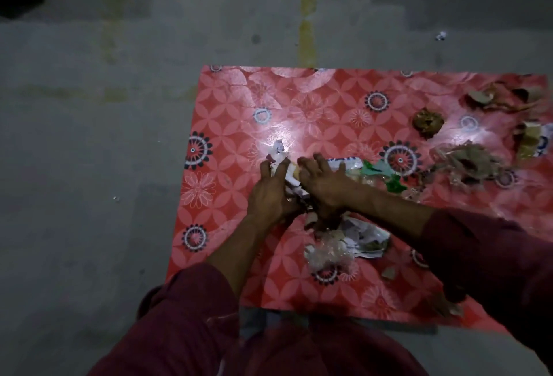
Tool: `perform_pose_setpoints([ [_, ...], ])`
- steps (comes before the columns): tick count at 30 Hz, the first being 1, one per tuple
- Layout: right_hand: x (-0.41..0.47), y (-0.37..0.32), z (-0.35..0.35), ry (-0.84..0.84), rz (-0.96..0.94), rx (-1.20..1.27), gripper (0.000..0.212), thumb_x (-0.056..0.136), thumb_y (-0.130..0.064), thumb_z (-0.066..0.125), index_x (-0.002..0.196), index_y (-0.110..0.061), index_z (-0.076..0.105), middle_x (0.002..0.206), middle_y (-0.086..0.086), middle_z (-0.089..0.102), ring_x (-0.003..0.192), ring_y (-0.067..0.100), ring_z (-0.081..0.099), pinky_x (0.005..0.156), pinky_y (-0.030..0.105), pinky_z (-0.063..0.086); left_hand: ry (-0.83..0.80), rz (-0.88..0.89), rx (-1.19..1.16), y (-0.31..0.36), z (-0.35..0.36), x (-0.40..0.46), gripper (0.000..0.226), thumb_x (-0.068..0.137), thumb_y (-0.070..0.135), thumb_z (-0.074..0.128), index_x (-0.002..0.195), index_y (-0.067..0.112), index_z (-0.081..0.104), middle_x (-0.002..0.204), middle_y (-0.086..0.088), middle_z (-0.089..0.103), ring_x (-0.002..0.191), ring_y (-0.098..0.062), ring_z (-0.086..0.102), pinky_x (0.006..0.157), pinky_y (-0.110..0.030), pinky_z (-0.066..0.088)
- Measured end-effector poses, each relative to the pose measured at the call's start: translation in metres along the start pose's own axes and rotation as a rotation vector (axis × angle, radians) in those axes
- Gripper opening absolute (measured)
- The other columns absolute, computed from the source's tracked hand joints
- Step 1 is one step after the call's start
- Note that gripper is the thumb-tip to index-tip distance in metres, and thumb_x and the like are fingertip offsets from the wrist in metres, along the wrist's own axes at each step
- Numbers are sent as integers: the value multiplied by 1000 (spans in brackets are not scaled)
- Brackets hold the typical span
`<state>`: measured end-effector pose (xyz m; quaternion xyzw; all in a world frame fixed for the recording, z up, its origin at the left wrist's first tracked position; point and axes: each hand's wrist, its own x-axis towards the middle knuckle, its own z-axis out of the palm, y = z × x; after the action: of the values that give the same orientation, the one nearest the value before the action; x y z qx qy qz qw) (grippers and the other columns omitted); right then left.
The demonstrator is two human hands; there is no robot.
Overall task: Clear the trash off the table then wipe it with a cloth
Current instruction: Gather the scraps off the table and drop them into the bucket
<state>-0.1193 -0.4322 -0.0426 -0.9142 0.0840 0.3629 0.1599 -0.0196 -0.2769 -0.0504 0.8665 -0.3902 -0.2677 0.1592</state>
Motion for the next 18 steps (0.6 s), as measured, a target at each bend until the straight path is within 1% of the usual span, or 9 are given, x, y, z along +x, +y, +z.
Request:
perform_pose_setpoints([
  [1,-4,-3,2,73,-28,9,120,70,-49,86,157,-11,13,169,11,-5,153,45,-4,101,85,28,0,16,-48,1,0,0,103,62,56,85,149,31,37,148,-9,28,101,-37,65,78,-39,57],
  [3,-7,-9,10,266,-75,-29,71,87,-35,70,146,-13,37,162,15,21,142,47,25,90,65,52,-8,51,-114,3,-1,-2,84,65,51,82,138,29,49,136,-5,36,102,-33,63,79,-39,58],
  [4,-8,-10,13,344,-77,-55,52,91,-30,63,138,-15,46,155,15,33,132,45,37,79,53,56,-8,67,-132,4,-1,-4,75,66,50,80,133,27,54,132,-4,39,101,-30,62,79,-38,57],
  [5,-9,-12,16,387,-69,-66,40,93,-28,60,131,-18,52,145,11,42,121,42,44,68,45,53,-2,74,-143,5,1,-6,67,66,51,78,126,26,59,126,-4,41,98,-28,61,77,-37,57],
  [6,-12,-14,16,400,-56,-61,33,93,-28,60,125,-20,56,135,8,47,113,39,48,63,41,48,4,69,-146,5,2,-9,61,66,53,75,118,25,63,121,-3,43,94,-26,59,74,-35,55],
  [8,-17,-17,9,376,-51,-34,29,91,-29,63,119,-23,61,124,4,51,106,36,50,64,41,48,9,43,-153,7,5,-12,54,64,57,71,106,23,66,110,-2,48,91,-25,57,70,-33,49],
  [10,-22,-16,1,361,-78,-23,29,90,-30,65,119,-25,64,125,0,53,108,34,50,70,41,52,21,44,-165,9,7,-15,50,66,59,68,100,22,68,101,-4,56,96,-25,55,69,-30,43],
  [14,-38,-16,-13,452,-149,-10,33,90,-35,65,122,-31,67,127,-6,57,108,31,53,68,36,47,101,63,-258,15,-8,-28,50,66,55,68,102,22,73,100,-3,64,100,-18,55,76,-29,46],
  [18,-59,-32,-40,543,-236,-46,35,80,-29,75,114,-35,71,118,-9,63,98,28,57,63,33,47,216,56,-280,20,-34,-53,50,63,55,69,100,22,74,96,1,67,99,-11,50,77,-29,45],
])
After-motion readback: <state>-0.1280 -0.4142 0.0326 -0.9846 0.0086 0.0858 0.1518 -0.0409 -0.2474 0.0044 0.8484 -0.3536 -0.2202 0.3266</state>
